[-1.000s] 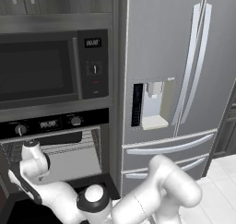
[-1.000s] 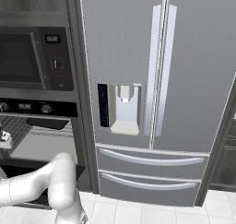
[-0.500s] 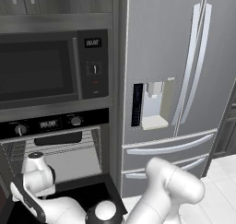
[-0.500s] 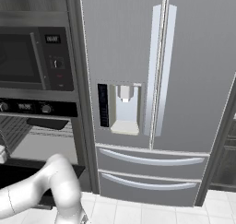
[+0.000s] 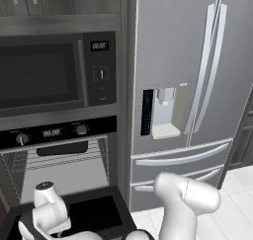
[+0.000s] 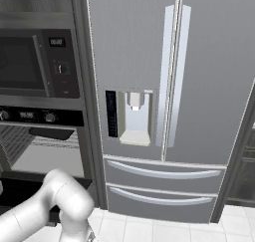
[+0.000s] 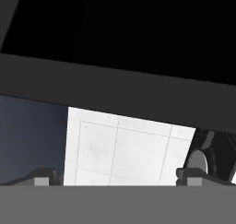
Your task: Take the baked cake out of the oven and place it on the plate for cooling. Then close the oven door.
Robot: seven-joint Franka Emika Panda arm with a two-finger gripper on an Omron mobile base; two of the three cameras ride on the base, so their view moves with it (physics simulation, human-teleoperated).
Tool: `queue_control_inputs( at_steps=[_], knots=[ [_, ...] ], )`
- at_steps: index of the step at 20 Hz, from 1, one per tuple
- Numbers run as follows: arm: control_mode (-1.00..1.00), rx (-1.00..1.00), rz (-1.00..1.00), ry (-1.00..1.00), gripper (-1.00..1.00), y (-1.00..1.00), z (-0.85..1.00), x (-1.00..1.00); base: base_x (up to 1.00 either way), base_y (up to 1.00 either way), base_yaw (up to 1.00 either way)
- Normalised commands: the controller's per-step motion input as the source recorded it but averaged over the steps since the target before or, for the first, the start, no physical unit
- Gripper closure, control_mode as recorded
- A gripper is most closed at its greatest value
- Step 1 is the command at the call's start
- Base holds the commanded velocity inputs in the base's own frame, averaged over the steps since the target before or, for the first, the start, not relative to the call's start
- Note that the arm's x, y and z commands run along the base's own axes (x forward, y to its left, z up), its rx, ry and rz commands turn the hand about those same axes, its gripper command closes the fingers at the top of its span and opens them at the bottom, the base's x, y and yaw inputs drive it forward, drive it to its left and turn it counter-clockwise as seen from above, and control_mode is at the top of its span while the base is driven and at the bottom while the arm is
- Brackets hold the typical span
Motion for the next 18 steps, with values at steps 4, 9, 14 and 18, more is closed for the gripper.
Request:
queue_control_inputs(
  at_steps=[4,9,14,18],
  knots=[
    [-1.0,-0.12,-0.03,0.0,-1.0,-0.49,-0.31,-0.81,0.0,0.0,0.0],
    [-1.0,-0.16,-0.06,-0.01,-1.0,-0.38,-0.45,-0.63,0.0,0.0,0.0],
    [-1.0,-0.25,-0.11,-0.05,-1.0,-0.16,-0.56,-0.29,0.0,0.0,0.0],
    [-1.0,-0.19,-0.13,-0.16,-1.0,-0.02,-0.54,-0.14,0.0,0.0,0.0]
  ],
)
